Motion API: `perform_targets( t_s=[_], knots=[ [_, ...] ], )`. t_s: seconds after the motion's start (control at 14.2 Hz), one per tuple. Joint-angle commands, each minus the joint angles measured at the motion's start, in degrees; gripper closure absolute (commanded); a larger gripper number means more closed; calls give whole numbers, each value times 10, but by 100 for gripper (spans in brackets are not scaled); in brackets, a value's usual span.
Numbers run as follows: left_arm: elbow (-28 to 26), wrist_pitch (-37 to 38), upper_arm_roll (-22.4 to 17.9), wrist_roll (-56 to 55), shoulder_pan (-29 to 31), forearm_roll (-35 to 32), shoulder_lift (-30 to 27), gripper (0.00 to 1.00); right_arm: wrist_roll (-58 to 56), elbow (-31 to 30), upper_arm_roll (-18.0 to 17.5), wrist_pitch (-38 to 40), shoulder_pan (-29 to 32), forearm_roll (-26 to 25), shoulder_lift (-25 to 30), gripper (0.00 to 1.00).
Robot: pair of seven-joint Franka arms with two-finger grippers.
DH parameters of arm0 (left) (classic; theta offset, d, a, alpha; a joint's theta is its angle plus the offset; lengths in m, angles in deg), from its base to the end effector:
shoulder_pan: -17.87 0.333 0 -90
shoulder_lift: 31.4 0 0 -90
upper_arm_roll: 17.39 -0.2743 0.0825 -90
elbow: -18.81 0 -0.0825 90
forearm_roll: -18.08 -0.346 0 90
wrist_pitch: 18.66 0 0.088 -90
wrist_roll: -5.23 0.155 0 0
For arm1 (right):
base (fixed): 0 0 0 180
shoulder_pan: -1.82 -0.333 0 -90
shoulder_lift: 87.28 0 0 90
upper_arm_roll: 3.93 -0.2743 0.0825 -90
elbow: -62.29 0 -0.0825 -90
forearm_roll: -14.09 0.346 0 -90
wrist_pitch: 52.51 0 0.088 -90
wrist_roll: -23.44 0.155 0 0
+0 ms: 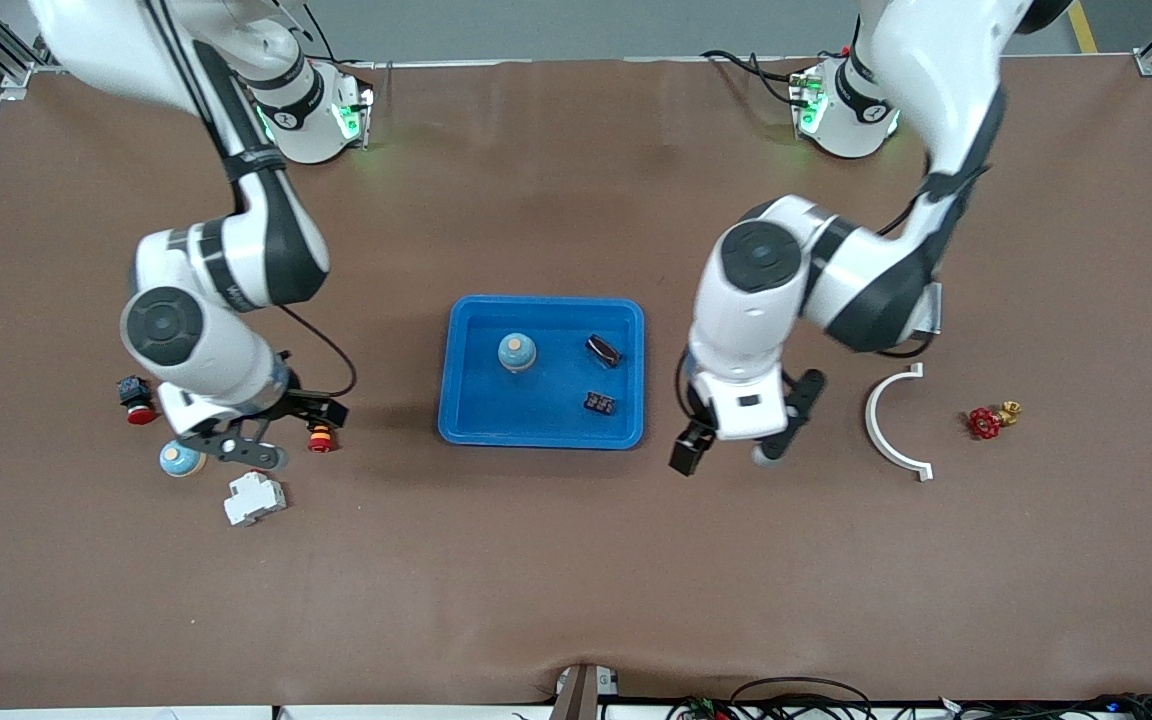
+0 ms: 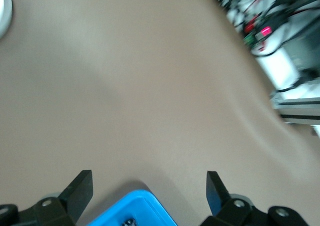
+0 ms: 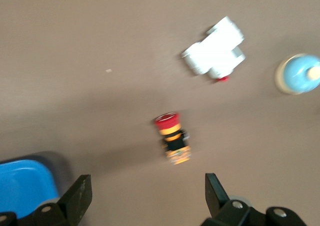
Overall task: Place electrolytic capacitor and blue bell in tray
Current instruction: 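Reach the right gripper to the second bell while the left gripper withdraws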
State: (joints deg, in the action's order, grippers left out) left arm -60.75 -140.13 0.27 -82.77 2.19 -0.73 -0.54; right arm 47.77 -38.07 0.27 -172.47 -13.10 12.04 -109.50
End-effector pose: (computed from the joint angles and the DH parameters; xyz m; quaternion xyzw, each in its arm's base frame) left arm 0.6013 -0.3228 0.3614 0.8988 0.4183 0.1170 0.0592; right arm 0.5869 0.1096 0.2808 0.9936 -0.1068 -0.0126 0.0346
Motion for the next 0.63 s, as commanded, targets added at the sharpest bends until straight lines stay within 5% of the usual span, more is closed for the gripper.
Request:
perform_targets(
  t_s=[0.0, 0.56],
  knots=[
    [-20, 60, 4, 132, 49, 36, -63, 0, -91, -27, -13, -1, 59, -9, 30, 0],
    [-20, 173, 4, 399, 138, 61, -135, 0, -252, -35, -15, -15, 163, -7, 33, 0]
  ],
)
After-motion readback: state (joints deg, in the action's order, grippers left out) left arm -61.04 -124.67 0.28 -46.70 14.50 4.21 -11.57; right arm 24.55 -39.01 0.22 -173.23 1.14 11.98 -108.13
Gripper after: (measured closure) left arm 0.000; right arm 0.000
